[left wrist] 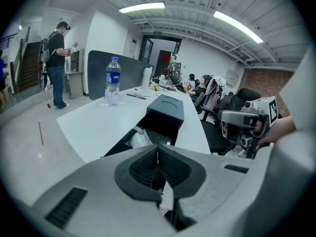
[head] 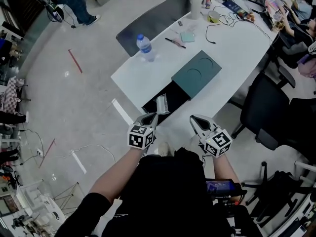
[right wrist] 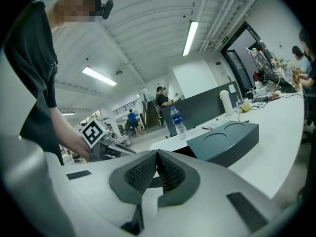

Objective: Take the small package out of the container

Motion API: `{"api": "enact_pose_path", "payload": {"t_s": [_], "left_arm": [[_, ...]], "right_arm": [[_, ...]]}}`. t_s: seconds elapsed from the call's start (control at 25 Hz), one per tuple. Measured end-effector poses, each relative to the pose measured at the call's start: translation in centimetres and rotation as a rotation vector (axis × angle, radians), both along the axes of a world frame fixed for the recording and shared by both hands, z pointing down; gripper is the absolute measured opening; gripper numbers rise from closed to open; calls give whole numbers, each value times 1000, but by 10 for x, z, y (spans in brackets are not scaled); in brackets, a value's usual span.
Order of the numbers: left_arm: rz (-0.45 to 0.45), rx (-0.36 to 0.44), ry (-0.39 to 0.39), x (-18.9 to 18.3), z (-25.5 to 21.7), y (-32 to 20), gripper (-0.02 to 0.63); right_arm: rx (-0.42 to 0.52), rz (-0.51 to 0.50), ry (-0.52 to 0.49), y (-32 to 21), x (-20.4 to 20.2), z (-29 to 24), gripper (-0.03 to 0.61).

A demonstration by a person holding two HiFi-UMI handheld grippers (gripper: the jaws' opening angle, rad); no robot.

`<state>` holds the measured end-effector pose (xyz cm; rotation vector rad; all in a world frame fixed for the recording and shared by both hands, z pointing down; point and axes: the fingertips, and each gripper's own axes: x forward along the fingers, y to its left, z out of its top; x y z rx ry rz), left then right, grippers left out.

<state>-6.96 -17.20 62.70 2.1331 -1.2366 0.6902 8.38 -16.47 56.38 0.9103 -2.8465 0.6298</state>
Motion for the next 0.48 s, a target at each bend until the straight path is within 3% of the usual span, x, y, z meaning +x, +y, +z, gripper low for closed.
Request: {"api": "enact_pose_path", "payload": {"t_s": [0.24, 0.48], "left_arm": [[-32, -85, -50, 0, 20, -15, 14], [-35, -169, -136, 2, 40, -34, 115]], "right_arm": [[-18, -44, -9, -9, -1, 5, 26], [-42, -92, -9, -21, -3, 13, 26]]}}
